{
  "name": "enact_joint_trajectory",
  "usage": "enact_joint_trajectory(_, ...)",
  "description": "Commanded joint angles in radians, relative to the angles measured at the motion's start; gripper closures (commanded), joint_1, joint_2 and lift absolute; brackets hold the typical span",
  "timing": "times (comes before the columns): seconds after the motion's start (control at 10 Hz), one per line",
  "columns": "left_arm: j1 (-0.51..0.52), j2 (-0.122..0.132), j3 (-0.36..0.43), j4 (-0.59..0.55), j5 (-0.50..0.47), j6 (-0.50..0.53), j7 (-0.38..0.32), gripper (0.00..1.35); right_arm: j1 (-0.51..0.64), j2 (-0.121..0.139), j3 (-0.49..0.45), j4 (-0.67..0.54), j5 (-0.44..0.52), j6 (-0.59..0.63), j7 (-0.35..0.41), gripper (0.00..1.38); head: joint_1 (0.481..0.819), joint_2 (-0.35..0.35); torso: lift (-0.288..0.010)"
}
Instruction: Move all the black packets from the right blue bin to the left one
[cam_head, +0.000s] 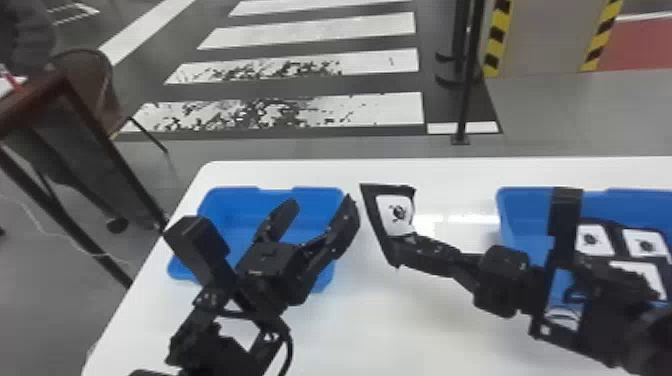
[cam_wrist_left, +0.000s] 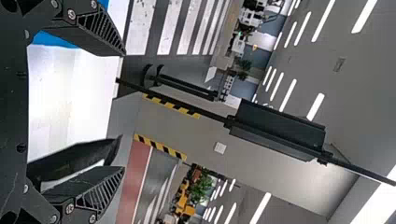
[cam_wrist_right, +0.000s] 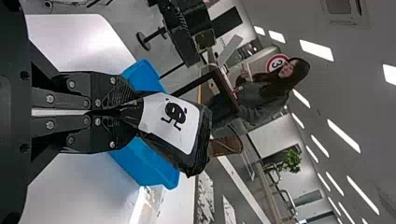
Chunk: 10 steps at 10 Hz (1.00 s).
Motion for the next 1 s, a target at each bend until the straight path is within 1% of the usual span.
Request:
enact_joint_trajectory(0.0,-0.019,0.000,0.003,0.000,0.022,0.041,-0.011,0.17,-0.013,-0.002,0.032,-0.009,-0.002,0.006,-0.004,1.12,0.695,0.193,-0.140)
enact_joint_trajectory(0.1,-0.024,0.006,-0.015,0.000,0.020,0.038,-0.027,0.17,-0.016,-0.003,0.045,-0.009,-0.008,0.006,-0.007,1.12,0.695,0.198,-0.140)
enact_joint_trajectory(0.3,-0.044,0.010,-0.043,0.000,0.026,0.085,-0.047,0.17,-0.040,-0.006,0.083,-0.011,-0.014,0.006,-0.015,1.12,0.695,0.196,-0.140)
enact_joint_trajectory(0.4,-0.049,0.011,-0.047,0.000,0.022,0.087,-0.047,0.17,-0.053,-0.008,0.105,-0.014,-0.016,0.006,-0.019,1.12,0.695,0.189,-0.140)
enact_joint_trajectory(0.6,-0.046,0.013,-0.043,0.000,0.020,0.105,-0.047,0.17,-0.060,-0.008,0.127,-0.023,-0.014,0.006,-0.025,1.12,0.695,0.198,-0.140)
enact_joint_trajectory(0.7,-0.051,0.011,-0.047,-0.005,-0.002,0.168,-0.045,0.18,-0.060,-0.008,0.127,-0.023,-0.014,0.006,-0.027,1.12,0.695,0.206,-0.140)
enact_joint_trajectory(0.8,-0.051,0.011,-0.047,-0.069,-0.069,0.286,-0.022,0.43,-0.063,-0.008,0.129,-0.026,-0.014,0.006,-0.028,1.12,0.695,0.206,-0.140)
enact_joint_trajectory(0.9,-0.044,0.014,-0.065,-0.081,-0.040,0.286,0.018,0.92,-0.067,-0.008,0.127,-0.028,-0.014,0.003,-0.030,1.12,0.695,0.206,-0.140)
